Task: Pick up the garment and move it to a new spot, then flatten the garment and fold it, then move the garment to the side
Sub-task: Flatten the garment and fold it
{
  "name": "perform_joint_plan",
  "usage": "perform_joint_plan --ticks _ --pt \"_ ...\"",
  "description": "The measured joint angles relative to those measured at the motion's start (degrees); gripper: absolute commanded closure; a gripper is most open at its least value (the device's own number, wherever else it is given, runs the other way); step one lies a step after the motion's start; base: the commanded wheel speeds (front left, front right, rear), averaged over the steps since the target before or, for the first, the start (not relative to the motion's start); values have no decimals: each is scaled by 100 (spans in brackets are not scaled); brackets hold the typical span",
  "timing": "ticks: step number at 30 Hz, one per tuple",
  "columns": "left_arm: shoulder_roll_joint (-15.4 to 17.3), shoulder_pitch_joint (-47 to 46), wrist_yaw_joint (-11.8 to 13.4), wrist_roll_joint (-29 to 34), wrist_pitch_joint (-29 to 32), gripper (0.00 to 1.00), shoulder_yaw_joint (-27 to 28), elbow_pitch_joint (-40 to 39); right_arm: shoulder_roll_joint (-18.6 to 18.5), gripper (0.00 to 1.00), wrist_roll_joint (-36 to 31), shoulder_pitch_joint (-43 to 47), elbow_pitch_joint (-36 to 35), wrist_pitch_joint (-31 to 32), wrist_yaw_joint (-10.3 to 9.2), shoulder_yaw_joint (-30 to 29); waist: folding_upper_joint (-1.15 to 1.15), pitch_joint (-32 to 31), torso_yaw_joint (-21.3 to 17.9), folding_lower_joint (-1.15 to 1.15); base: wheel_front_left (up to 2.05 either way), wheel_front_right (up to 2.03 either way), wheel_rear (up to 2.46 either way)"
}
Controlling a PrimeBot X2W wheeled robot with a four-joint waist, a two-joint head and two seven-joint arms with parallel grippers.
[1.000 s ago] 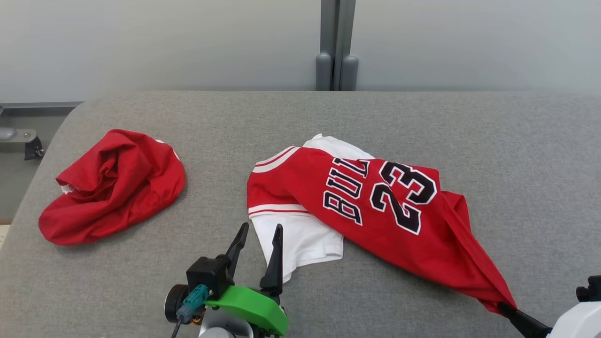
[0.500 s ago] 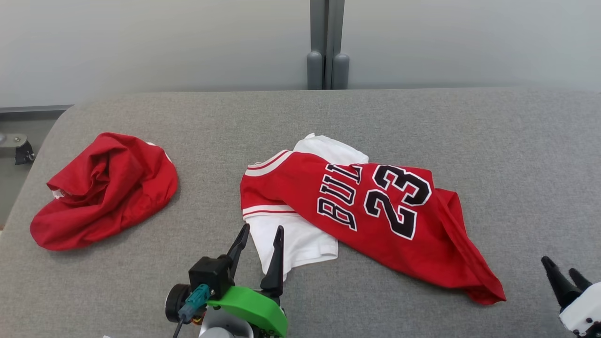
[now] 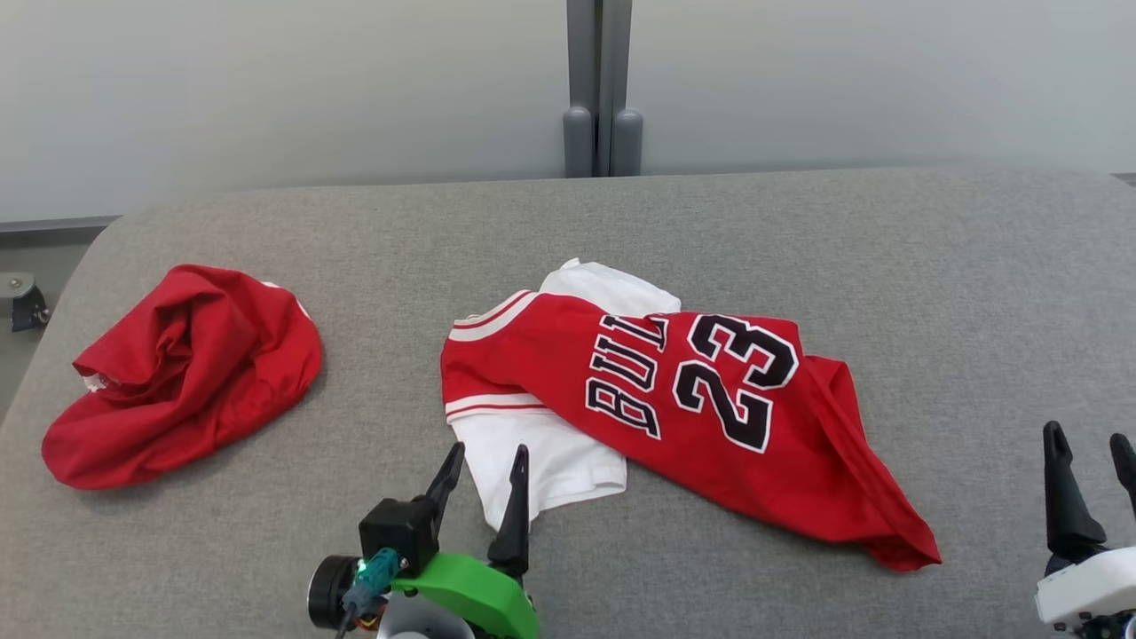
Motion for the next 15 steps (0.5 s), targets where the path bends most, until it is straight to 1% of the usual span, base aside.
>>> perform_joint_plan --ticks 2,5,8,15 --pt "-1 3 78 11 0 0 -15 198 8 0 -37 13 -14 -133 0 112 0 2 -45 0 0 0 0" --pt "0 -7 226 -11 3 0 -166 831 9 0 -76 18 18 -209 0 233 0 0 -120 0 0 0 0" --pt "5 -209 347 -166 89 0 -286 1359 -16 0 -94 12 31 -233 0 350 0 2 -208 0 0 0 0" --pt "2 -564 560 -706 115 0 -408 2091 -83 0 -93 1 51 -247 0 541 0 31 -422 0 0 0 0"
